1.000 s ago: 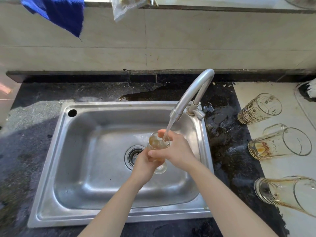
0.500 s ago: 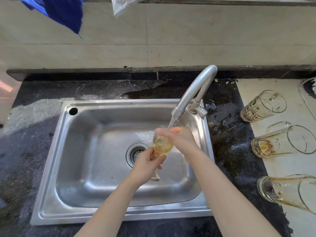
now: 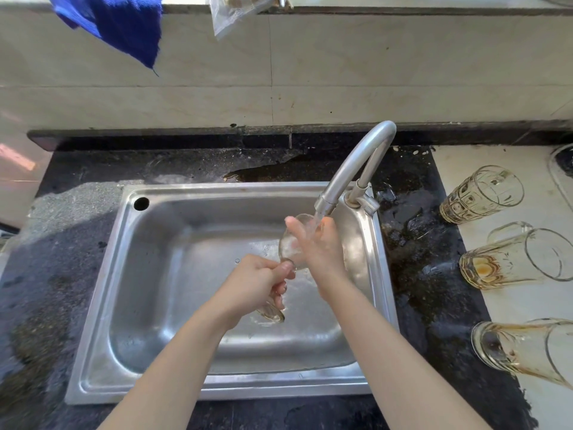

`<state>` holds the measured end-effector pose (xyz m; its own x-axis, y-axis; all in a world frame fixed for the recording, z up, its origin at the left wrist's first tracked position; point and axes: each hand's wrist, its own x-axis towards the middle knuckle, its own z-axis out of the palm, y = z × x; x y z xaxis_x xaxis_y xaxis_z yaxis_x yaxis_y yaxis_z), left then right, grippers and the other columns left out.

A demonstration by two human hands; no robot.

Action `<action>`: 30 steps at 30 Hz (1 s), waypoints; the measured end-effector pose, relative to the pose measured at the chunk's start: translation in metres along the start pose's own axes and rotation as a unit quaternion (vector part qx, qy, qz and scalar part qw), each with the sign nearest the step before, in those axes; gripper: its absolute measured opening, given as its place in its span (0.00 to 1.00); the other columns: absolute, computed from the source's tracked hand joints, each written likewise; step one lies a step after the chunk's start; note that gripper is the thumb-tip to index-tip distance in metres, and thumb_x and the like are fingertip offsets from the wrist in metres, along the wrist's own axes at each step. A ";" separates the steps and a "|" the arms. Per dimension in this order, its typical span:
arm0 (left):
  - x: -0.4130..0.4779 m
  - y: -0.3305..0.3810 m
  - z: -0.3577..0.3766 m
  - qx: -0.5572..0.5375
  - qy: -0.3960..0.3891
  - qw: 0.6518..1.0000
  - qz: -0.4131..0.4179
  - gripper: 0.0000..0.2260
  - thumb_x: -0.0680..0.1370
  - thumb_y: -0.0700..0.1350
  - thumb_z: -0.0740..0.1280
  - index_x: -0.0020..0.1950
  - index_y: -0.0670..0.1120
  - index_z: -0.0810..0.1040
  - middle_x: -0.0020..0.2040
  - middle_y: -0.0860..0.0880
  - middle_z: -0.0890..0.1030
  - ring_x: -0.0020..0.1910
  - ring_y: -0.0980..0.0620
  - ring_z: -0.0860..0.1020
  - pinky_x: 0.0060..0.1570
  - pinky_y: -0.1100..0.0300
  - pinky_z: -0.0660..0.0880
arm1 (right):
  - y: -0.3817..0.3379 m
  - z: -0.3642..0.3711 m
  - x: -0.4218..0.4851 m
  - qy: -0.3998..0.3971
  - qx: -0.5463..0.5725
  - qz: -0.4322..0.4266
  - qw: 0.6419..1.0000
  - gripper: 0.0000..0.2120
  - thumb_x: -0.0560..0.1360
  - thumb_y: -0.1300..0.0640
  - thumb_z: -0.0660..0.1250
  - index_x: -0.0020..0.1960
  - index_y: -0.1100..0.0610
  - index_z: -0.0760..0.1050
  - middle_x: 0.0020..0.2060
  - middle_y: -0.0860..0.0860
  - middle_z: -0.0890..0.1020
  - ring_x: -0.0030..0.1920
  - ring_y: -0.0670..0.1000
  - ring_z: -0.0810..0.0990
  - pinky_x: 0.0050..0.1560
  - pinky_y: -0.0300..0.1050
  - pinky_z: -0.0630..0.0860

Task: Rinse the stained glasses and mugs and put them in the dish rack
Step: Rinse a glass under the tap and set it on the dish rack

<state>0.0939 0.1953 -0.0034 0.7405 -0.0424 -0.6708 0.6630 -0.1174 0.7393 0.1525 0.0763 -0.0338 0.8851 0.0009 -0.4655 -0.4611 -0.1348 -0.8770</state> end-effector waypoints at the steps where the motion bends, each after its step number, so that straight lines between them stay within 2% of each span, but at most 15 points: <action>1: -0.003 0.004 -0.002 -0.027 -0.013 0.999 -0.012 0.13 0.81 0.44 0.63 0.47 0.34 0.79 0.25 0.51 0.72 0.22 0.53 0.71 0.40 0.55 0.72 | -0.005 -0.002 0.001 -0.019 0.051 0.020 0.998 0.18 0.72 0.47 0.72 0.53 0.58 0.73 0.45 0.52 0.76 0.45 0.50 0.78 0.39 0.42 0.76; 3: -0.010 0.012 -0.006 -0.099 -0.056 0.992 -0.051 0.12 0.81 0.43 0.61 0.49 0.34 0.78 0.26 0.50 0.70 0.22 0.54 0.70 0.33 0.60 0.75 | -0.017 -0.007 0.002 -0.045 0.168 0.071 0.982 0.13 0.71 0.51 0.73 0.46 0.60 0.77 0.39 0.54 0.75 0.40 0.52 0.77 0.38 0.45 0.77; 4: -0.013 0.016 -0.007 -0.133 -0.075 0.986 -0.073 0.12 0.81 0.43 0.61 0.50 0.34 0.77 0.26 0.50 0.69 0.21 0.55 0.70 0.30 0.61 0.75 | -0.019 -0.009 0.003 -0.034 0.182 0.079 0.980 0.12 0.72 0.51 0.73 0.43 0.60 0.76 0.36 0.53 0.75 0.39 0.52 0.76 0.38 0.45 0.77; 6: -0.013 0.019 -0.005 -0.154 -0.083 0.980 -0.093 0.12 0.81 0.44 0.60 0.51 0.35 0.77 0.27 0.51 0.69 0.22 0.55 0.70 0.29 0.61 0.76 | -0.019 -0.005 0.001 0.010 0.066 0.027 0.997 0.16 0.71 0.47 0.72 0.43 0.59 0.73 0.37 0.51 0.75 0.39 0.50 0.75 0.39 0.43 0.73; 8: -0.010 0.020 -0.001 -0.125 -0.051 0.988 -0.075 0.13 0.81 0.43 0.61 0.51 0.33 0.77 0.26 0.50 0.71 0.23 0.54 0.70 0.32 0.59 0.75 | -0.014 0.001 -0.005 0.035 -0.076 -0.061 0.995 0.21 0.66 0.44 0.73 0.46 0.57 0.69 0.42 0.50 0.74 0.40 0.50 0.74 0.39 0.44 0.70; 10: -0.008 0.021 0.001 -0.067 -0.016 0.996 -0.048 0.13 0.81 0.43 0.62 0.51 0.33 0.78 0.26 0.50 0.73 0.24 0.52 0.72 0.34 0.58 0.71 | -0.012 0.001 -0.006 0.028 -0.097 -0.067 0.993 0.22 0.64 0.44 0.74 0.47 0.56 0.68 0.42 0.51 0.74 0.41 0.50 0.74 0.42 0.48 0.72; 13: -0.007 0.027 0.001 0.008 -0.008 0.999 -0.042 0.13 0.79 0.45 0.64 0.49 0.35 0.80 0.30 0.49 0.79 0.28 0.51 0.74 0.36 0.57 0.68 | -0.012 -0.003 0.003 0.005 -0.048 0.012 0.999 0.25 0.64 0.44 0.74 0.51 0.60 0.72 0.45 0.53 0.79 0.46 0.53 0.79 0.49 0.54 0.76; 15: -0.007 0.034 0.001 0.002 -0.007 0.999 -0.044 0.13 0.77 0.47 0.66 0.49 0.37 0.81 0.34 0.45 0.83 0.30 0.48 0.74 0.35 0.56 0.67 | -0.006 -0.005 0.007 0.016 -0.010 0.062 0.998 0.24 0.64 0.44 0.74 0.51 0.58 0.73 0.47 0.54 0.80 0.48 0.54 0.80 0.51 0.56 0.78; 17: -0.006 0.041 0.005 -0.052 0.037 0.998 -0.025 0.13 0.76 0.47 0.66 0.46 0.37 0.82 0.37 0.40 0.84 0.29 0.46 0.74 0.35 0.55 0.72 | 0.005 -0.008 0.011 0.024 0.087 0.145 0.985 0.20 0.66 0.46 0.73 0.50 0.58 0.75 0.47 0.55 0.81 0.47 0.55 0.82 0.46 0.53 0.82; 18: -0.005 0.044 0.008 -0.084 0.072 0.994 -0.011 0.14 0.77 0.48 0.66 0.45 0.37 0.82 0.36 0.41 0.83 0.28 0.46 0.76 0.35 0.55 0.76 | 0.009 -0.009 0.011 0.024 0.137 0.189 0.972 0.18 0.67 0.48 0.73 0.51 0.58 0.77 0.48 0.56 0.80 0.47 0.55 0.82 0.41 0.49 0.82; 20: 0.001 0.047 0.014 -0.098 0.115 0.988 0.026 0.14 0.78 0.50 0.66 0.43 0.39 0.83 0.33 0.44 0.82 0.27 0.49 0.79 0.31 0.58 0.78 | 0.019 -0.012 0.011 0.009 0.197 0.250 0.948 0.23 0.66 0.47 0.73 0.56 0.57 0.77 0.55 0.58 0.77 0.51 0.57 0.82 0.37 0.47 0.82; 23: 0.007 0.050 0.024 -0.099 0.091 0.989 0.064 0.17 0.79 0.52 0.65 0.38 0.41 0.82 0.30 0.45 0.80 0.27 0.50 0.79 0.28 0.61 0.76 | 0.029 -0.010 0.010 -0.017 0.232 0.281 0.931 0.26 0.68 0.43 0.70 0.61 0.55 0.76 0.63 0.61 0.74 0.58 0.58 0.77 0.39 0.50 0.82; 26: 0.012 0.053 0.031 -0.096 0.068 0.989 0.085 0.18 0.80 0.52 0.64 0.37 0.42 0.80 0.30 0.46 0.79 0.26 0.51 0.77 0.30 0.60 0.77 | 0.026 -0.012 0.002 -0.024 0.269 0.302 0.914 0.26 0.68 0.42 0.72 0.59 0.55 0.77 0.58 0.57 0.73 0.51 0.55 0.76 0.40 0.51 0.82; 28: 0.016 0.052 0.034 -0.103 0.068 0.988 0.092 0.16 0.80 0.50 0.63 0.38 0.43 0.80 0.33 0.47 0.80 0.27 0.51 0.76 0.31 0.60 0.78 | 0.030 -0.017 0.001 -0.023 0.292 0.312 0.904 0.27 0.70 0.43 0.72 0.62 0.57 0.75 0.51 0.57 0.70 0.43 0.55 0.76 0.43 0.53 0.82; 30: 0.018 0.050 0.036 -0.107 0.068 0.987 0.100 0.13 0.80 0.50 0.65 0.40 0.43 0.79 0.33 0.48 0.80 0.28 0.51 0.76 0.34 0.58 0.78 | 0.035 -0.021 0.002 -0.014 0.301 0.321 0.898 0.28 0.72 0.43 0.70 0.66 0.58 0.71 0.47 0.56 0.68 0.39 0.54 0.75 0.47 0.54 0.81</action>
<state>0.1365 0.1531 0.0195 0.8571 0.0909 -0.5071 0.4998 0.0921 0.8612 0.1395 0.0510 -0.0630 0.4269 0.1409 -0.8933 -0.8337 0.4440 -0.3283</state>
